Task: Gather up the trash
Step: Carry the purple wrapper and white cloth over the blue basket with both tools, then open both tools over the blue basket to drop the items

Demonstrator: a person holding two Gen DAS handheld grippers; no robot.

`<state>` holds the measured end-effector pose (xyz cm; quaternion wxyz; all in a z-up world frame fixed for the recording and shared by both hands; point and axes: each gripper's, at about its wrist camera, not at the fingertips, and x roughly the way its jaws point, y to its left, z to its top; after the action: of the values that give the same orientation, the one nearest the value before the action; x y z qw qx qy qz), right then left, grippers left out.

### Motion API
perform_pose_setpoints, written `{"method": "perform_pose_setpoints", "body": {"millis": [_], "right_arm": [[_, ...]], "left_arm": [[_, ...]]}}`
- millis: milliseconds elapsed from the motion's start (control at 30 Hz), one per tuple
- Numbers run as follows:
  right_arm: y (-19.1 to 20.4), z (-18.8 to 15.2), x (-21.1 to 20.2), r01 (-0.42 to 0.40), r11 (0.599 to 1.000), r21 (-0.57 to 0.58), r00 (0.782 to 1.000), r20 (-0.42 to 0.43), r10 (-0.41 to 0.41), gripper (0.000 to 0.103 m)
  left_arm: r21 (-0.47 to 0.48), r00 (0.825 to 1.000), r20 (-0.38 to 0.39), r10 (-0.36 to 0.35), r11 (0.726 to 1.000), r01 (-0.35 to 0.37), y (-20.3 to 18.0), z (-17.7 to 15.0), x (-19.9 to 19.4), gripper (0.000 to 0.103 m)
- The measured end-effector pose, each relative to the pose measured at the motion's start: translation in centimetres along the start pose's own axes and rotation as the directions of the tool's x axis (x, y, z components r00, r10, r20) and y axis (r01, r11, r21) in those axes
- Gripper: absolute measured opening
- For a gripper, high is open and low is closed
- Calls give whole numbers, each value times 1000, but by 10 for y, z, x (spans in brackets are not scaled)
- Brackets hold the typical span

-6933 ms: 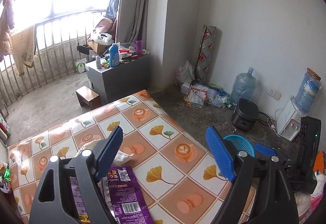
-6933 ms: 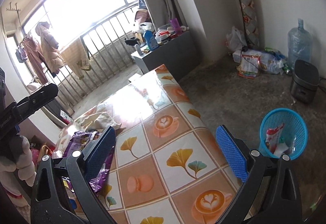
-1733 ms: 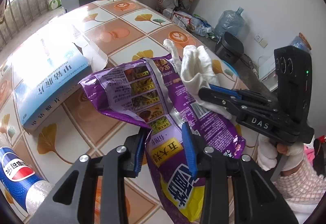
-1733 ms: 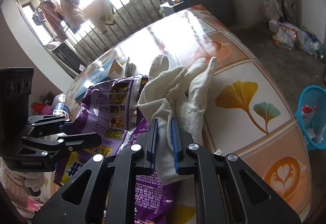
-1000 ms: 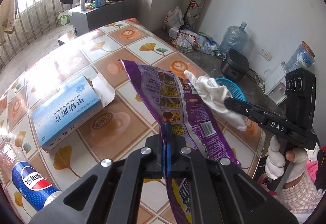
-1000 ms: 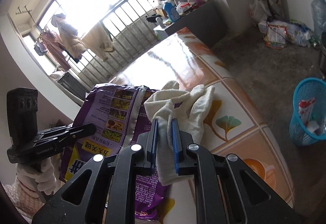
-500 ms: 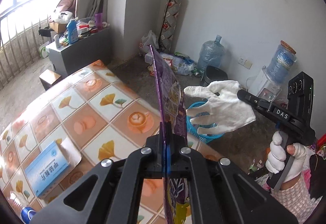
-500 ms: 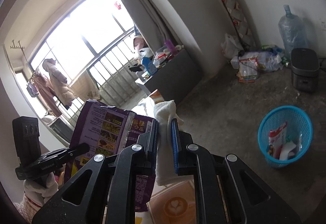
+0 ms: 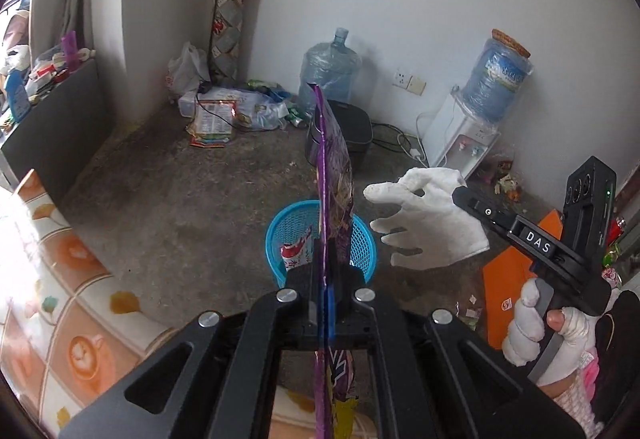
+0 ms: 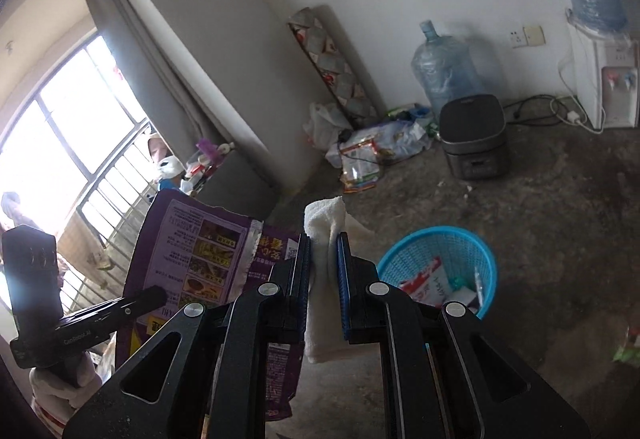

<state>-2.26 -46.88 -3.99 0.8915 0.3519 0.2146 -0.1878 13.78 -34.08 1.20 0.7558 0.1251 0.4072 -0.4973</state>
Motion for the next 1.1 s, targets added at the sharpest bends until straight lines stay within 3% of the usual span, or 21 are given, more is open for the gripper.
{"method": "perform_pose_setpoints", "body": {"millis": [233,367,400,433,500,533,600,733,933,1100], "right_arm": [[-47,-5,51,85,992,97,994,-78,-77,11],[-72,-4,76,109,980,167,990,-102,-93,12],[-79,-5,84,117,976,185,989,-109,-98,13],[-88,-6,94,132,971,200,987,-122,-109,15],[-112,-14,120,160,951,265,978,-171,-117,30],[-124,-22,133,185,937,296,971,-205,-127,46],[-143,-36,152,274,906,323,944,-272,-189,48],[-148,-52,146,283,892,352,944,-266,-195,48],[-134,-43,132,236,915,327,963,-204,-176,48],[-107,-35,147,173,956,237,970,-211,-124,48]], "left_arm": [[32,991,-131,-13,999,18,-18,28,114,1],[71,984,-177,20,997,-7,-28,39,169,1],[91,981,-190,33,996,-16,-30,39,182,4],[107,977,-208,45,994,-23,-31,40,196,19],[116,970,-233,68,992,-41,-30,37,225,48],[132,968,-241,71,990,-39,-30,33,234,50],[145,960,-266,85,988,-48,-26,24,246,51],[75,959,-278,62,996,-43,-12,14,239,54],[49,982,-182,51,998,-43,0,31,200,57],[112,993,-82,83,991,-73,13,47,123,62]]}}
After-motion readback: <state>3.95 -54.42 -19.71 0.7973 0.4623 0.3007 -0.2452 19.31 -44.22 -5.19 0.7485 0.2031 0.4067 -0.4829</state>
